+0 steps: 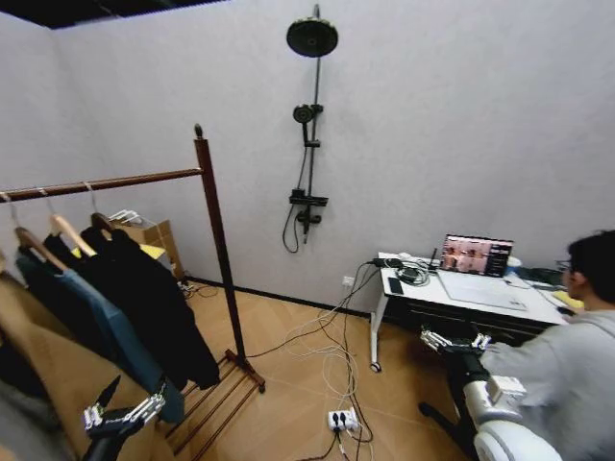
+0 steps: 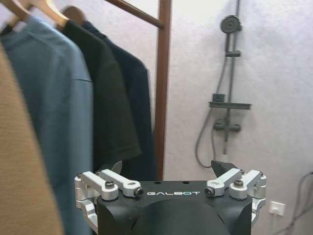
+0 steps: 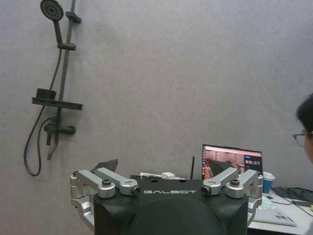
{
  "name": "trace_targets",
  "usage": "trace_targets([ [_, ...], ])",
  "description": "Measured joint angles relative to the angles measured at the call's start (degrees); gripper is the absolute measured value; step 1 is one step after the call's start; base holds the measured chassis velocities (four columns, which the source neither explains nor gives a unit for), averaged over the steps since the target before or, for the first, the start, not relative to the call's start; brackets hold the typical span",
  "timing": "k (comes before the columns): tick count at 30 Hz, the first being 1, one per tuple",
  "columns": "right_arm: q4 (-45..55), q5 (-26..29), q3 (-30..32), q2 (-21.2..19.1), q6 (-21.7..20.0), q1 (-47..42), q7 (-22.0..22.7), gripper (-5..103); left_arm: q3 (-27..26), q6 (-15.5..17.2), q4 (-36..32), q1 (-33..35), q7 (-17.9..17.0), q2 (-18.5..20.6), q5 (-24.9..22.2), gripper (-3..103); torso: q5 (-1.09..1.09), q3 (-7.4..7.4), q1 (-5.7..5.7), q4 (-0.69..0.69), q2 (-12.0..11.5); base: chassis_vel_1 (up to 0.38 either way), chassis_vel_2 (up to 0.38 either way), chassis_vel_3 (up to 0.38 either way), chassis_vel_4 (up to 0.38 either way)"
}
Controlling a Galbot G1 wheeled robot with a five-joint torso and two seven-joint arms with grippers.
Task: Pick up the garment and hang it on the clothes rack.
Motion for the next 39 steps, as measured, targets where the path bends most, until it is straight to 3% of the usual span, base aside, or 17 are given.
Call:
trace_targets([
  [15,0.36,-2.05,-1.92,2.2,-0.28,0.8,0.03,100,0.0,0.0,0.0,0.0,0.0,0.0,0.0,100,-0.01,0.0,0.01,0.02,-0.01,-0.017,-0.026,-0.028,-0.02],
  [39,1.31,-3.44,-3.68,2.52,-1.15,1.95,0.19,100,0.0,0.0,0.0,0.0,-0.01,0.0,0.0,100,0.0,0.0,-0.01,-0.01,0.0,0.087,-0.122,-0.112,0.091],
])
